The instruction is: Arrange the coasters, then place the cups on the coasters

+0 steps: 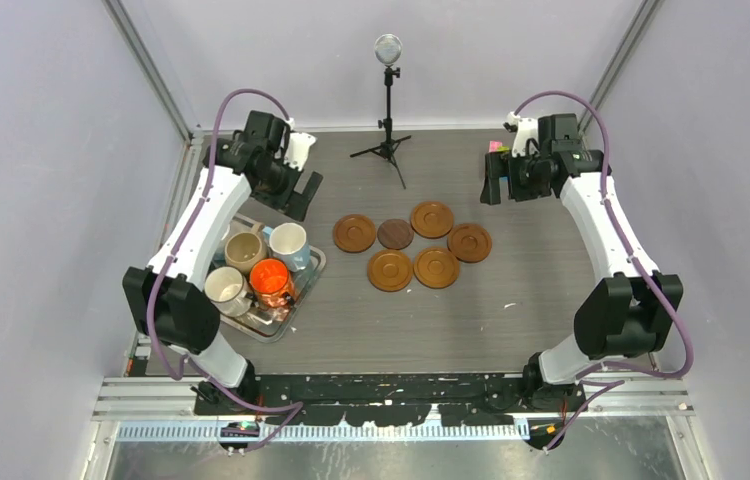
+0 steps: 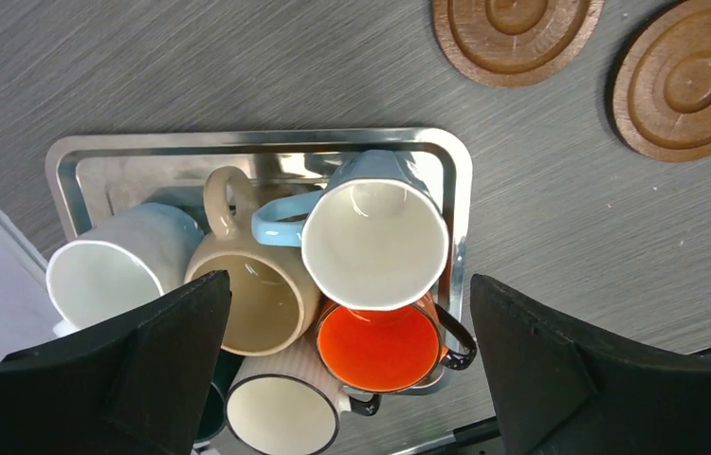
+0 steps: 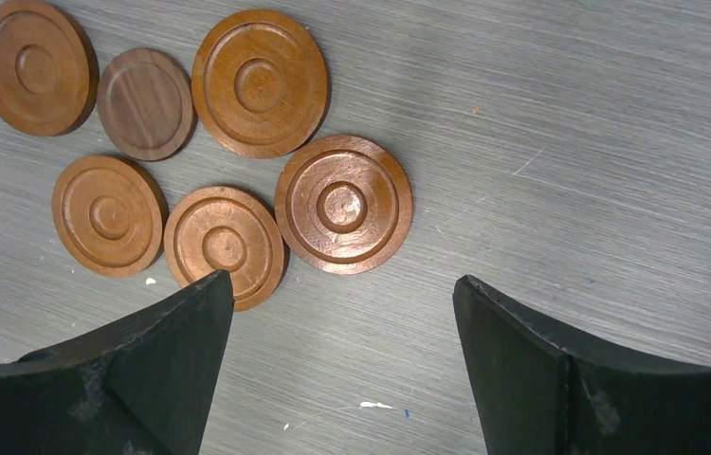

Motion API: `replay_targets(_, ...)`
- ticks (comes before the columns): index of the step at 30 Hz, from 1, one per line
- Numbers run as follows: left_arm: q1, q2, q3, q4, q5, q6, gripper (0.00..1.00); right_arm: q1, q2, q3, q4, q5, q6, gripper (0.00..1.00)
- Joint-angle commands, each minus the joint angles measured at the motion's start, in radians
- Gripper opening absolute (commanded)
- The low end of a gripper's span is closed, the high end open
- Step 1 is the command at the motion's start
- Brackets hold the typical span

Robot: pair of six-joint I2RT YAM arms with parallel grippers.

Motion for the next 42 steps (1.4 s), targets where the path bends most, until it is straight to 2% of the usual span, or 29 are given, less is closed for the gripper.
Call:
replay_targets(1, -0.027, 0.02, 0.066, 0.054, 0.079, 0.014, 1.0, -0.002, 0.057, 0.024, 0.0, -0.029, -0.009, 0.9)
replay_targets(7, -0.129, 0.136, 0.113, 0.107, 0.171, 0.047, 1.0, 0.012, 0.201, 0.094, -0.042, -0.097, -0.033, 0.9)
replay_targets(14, -0.286, 0.296, 0.159, 0.198, 0.123, 0.081, 1.0, 0.057, 0.327, 0.118, -0.027, -0.047, -0.034, 0.87)
replay_targets(19, -0.312, 0.398, 0.212, 0.216, 0.191, 0.087, 0.94, 0.079, 0.378, 0.094, -0.018, -0.011, -0.053, 0.82)
replay_targets(24, -0.32, 0.437, 0.209, 0.237, 0.273, 0.089, 0.88, 0.088, 0.412, 0.061, 0.002, 0.049, -0.053, 0.78)
replay_targets(27, -0.333, 0.423, 0.163, 0.258, 0.297, 0.11, 0.87, 0.089, 0.425, 0.036, 0.007, 0.079, -0.068, 0.77)
replay_targets(32, -0.36, 0.347, 0.005, 0.333, 0.292, 0.166, 0.86, 0.09, 0.446, 0.003, 0.018, 0.115, -0.092, 0.74)
replay_targets(42, -0.402, 0.311, -0.137, 0.408, 0.235, 0.224, 0.74, 0.09, 0.415, -0.115, 0.027, 0.16, -0.161, 0.52)
